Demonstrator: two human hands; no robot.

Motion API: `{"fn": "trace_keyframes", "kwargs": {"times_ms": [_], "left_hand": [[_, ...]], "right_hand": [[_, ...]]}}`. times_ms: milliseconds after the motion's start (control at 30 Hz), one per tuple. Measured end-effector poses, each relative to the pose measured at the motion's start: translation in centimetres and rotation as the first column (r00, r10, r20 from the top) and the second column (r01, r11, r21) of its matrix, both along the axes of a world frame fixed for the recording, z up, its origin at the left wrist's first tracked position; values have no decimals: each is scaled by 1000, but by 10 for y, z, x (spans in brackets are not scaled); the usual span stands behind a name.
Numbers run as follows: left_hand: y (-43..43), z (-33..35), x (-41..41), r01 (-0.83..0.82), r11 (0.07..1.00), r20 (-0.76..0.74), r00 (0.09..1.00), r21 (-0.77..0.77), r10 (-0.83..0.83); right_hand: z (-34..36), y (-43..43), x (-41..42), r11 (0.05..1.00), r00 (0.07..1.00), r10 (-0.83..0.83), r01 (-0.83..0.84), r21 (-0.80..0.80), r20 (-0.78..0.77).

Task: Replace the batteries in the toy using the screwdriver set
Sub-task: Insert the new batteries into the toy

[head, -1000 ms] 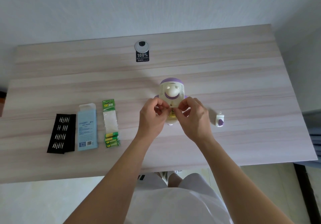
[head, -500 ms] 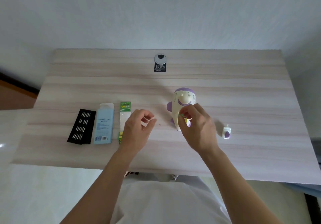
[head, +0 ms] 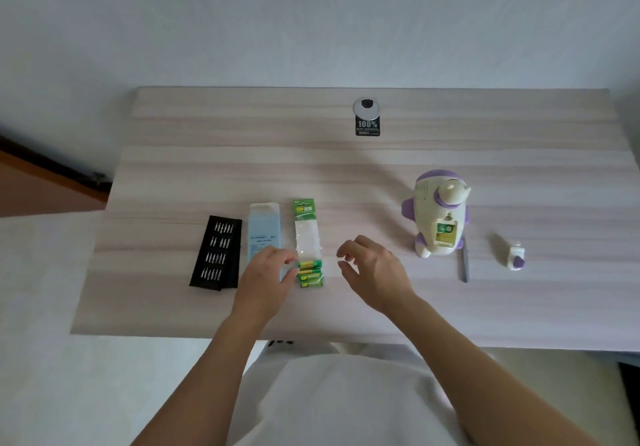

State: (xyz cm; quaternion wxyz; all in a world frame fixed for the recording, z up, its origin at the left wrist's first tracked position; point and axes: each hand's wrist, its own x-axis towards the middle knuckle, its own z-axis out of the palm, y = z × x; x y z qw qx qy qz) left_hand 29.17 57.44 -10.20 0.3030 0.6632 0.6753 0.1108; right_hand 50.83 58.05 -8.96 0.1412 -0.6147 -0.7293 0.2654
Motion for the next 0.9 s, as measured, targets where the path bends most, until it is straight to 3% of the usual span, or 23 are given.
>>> {"fn": "trace_keyframes", "kwargs": {"times_ms": [167,367,667,900], "left_hand": [[15,-25,-10,140,989,-24,990,-37,-141],[23,-37,-13,249,968,-88,965,22,-246],[18,-42,-16,277,959,-133,954,57,-267],[16,-47,-14,263,960,-149,957,96,-248]], "right_hand": [[-25,5,-37,976,995,24,-2,-216,101],[-41,8,-61,953,986,-7,58,-298,169],[-52,11,-67,953,986,-118,146,-266,120],[-62,10,-72,982,978,-92,120,-143,190]]}}
